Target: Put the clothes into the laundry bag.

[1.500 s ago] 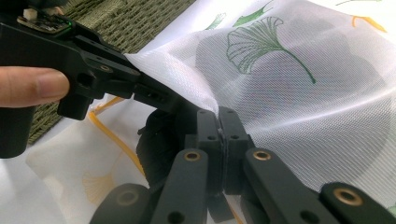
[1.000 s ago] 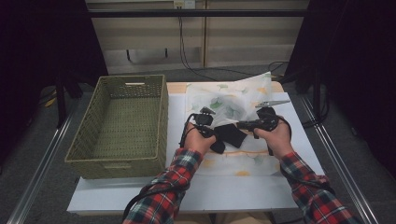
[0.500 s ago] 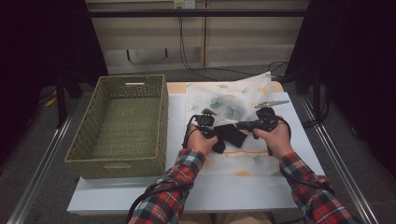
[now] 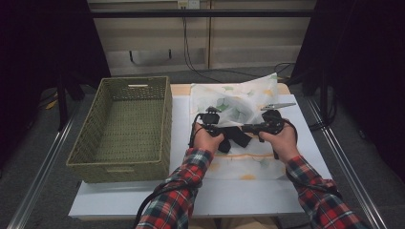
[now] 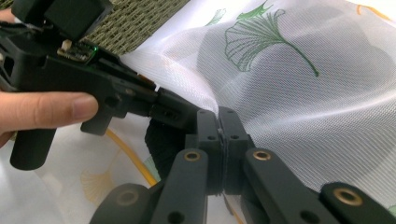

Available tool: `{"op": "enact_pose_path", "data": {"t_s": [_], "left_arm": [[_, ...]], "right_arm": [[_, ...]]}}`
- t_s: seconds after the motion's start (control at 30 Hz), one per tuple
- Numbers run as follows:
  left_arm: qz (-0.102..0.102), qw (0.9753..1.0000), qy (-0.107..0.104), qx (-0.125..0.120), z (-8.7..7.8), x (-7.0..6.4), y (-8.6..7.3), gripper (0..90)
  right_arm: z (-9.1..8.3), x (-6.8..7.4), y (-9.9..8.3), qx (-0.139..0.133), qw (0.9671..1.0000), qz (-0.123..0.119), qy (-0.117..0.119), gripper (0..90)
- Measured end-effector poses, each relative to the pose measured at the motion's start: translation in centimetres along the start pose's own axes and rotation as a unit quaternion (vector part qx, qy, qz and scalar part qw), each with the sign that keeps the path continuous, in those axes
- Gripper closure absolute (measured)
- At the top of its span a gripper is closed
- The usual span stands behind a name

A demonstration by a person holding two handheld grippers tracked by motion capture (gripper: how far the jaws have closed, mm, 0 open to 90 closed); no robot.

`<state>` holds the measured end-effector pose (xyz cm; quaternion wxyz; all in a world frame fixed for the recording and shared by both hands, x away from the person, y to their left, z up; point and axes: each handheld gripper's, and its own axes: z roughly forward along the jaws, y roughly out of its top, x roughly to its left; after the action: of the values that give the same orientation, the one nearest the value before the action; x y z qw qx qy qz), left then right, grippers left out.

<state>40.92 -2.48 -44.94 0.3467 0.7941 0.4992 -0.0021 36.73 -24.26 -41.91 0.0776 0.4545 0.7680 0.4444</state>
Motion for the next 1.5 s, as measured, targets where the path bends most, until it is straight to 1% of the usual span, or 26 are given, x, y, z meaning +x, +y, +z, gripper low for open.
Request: {"op": "enact_pose_path", "data": {"t_s": [0.1,0.13,0.23,0.27,0.3,0.33,0.4,0.47,0.5,0.6,0.63,0.73,0.77,0.83,0.9,0.93,1.07,1.13,1.2,1.23,1.27,1.3,1.37,1.43,1.47,1.5], "left_arm": [[-0.005,0.9999,-0.002,-0.01,-0.2,0.1,0.3,90.0],[-0.009,0.9998,0.0,-0.02,-0.3,0.2,0.5,90.0],[-0.005,0.9997,0.001,-0.025,-0.5,0.4,0.7,90.0],[-0.008,0.9994,0.002,-0.034,-0.5,0.4,0.8,90.0],[-0.002,0.9992,0.008,-0.039,-0.6,0.4,0.9,90.0],[0.003,0.9992,0.009,-0.038,-0.7,0.4,1.1,90.0],[0.001,0.9994,0.008,-0.034,-0.6,0.3,1.0,90.0],[0.007,0.9998,0.007,-0.015,-0.6,0.4,0.5,89.5],[0.007,0.9999,0.01,-0.006,-0.6,0.4,0.3,87.4],[0.013,0.9998,0.011,0.003,-0.7,0.6,0.0,80.3],[0.025,0.9994,0.021,0.013,-1.0,0.6,-0.3,77.6],[0.031,0.9993,0.018,0.011,-1.4,0.6,-0.6,64.8],[0.034,0.9991,0.023,0.008,-1.6,0.5,-0.8,64.8],[0.044,0.9985,0.032,0.005,-2.0,0.4,-1.0,53.0],[0.05,0.998,0.036,0.015,-2.3,0.5,-1.2,51.2],[0.053,0.9974,0.048,0.015,-2.4,0.4,-1.3,49.5],[0.052,0.9965,0.047,0.045,-1.8,0.8,-2.1,45.6],[0.043,0.9972,0.037,0.049,-1.5,0.9,-2.3,49.3],[0.038,0.9974,0.036,0.048,-1.4,0.9,-2.3,58.0],[0.03,0.9979,0.028,0.051,-1.3,0.9,-2.3,58.0],[0.019,0.9977,0.019,0.062,-1.2,0.9,-2.2,70.7],[0.011,0.9981,0.015,0.059,-1.1,0.7,-2.2,74.8],[0.018,0.9978,0.017,0.062,-1.1,0.5,-2.1,78.4],[0.004,0.9988,0.003,0.048,-1.1,0.2,-1.9,78.9],[0.014,0.999,-0.003,0.042,-1.2,-0.4,-1.6,79.4],[0.014,0.9991,-0.007,0.04,-1.3,-0.6,-1.4,79.6]], "right_arm": [[0.0,0.0,0.0,-0.001,1.0,0.0,0.001,89.7],[0.0,0.0,0.0,-0.001,1.0,-0.001,0.001,89.7],[0.0,0.1,0.0,0.0,1.0,-0.001,0.003,89.7],[0.0,0.1,0.0,0.0,1.0,-0.002,0.002,89.7],[0.0,0.1,0.0,0.0,1.0,-0.002,0.002,89.7],[0.1,0.2,0.0,0.0,1.0,-0.003,0.003,89.7],[0.1,0.1,0.0,0.002,1.0,-0.001,0.002,89.7],[0.0,0.0,-0.1,0.003,1.0,0.001,0.0,89.7],[0.0,0.0,-0.1,0.003,1.0,0.001,0.0,89.7],[-0.1,0.0,-0.1,0.003,1.0,0.0,-0.001,89.7],[-0.1,0.0,-0.1,0.003,1.0,0.001,0.0,89.7],[0.0,0.0,-0.1,0.002,1.0,-0.002,-0.001,89.7],[0.0,0.0,-0.1,0.002,1.0,-0.002,-0.001,89.7],[0.1,0.0,-0.2,0.005,1.0,0.0,-0.002,89.7],[0.1,0.0,-0.2,0.005,1.0,0.0,-0.002,89.7],[0.1,0.0,-0.1,0.005,1.0,0.0,-0.002,89.7],[0.1,0.1,-0.1,0.005,1.0,0.001,-0.003,89.6],[0.1,0.1,-0.1,0.005,1.0,0.001,-0.003,89.7],[0.1,0.0,-0.1,0.004,1.0,0.003,-0.003,89.6],[0.1,0.0,-0.1,0.003,1.0,0.003,-0.003,89.7],[0.0,-0.1,-0.1,0.003,1.0,0.005,-0.003,89.7],[0.0,-0.1,-0.1,0.003,1.0,0.004,-0.003,89.7],[0.0,-0.2,-0.1,0.004,1.0,0.005,-0.004,89.7],[0.0,-0.2,-0.1,0.004,1.0,0.006,-0.004,89.7],[0.0,-0.3,-0.2,0.004,1.0,0.008,-0.005,89.6],[0.0,-0.4,-0.2,0.004,0.9999,0.007,-0.007,89.7]]}}
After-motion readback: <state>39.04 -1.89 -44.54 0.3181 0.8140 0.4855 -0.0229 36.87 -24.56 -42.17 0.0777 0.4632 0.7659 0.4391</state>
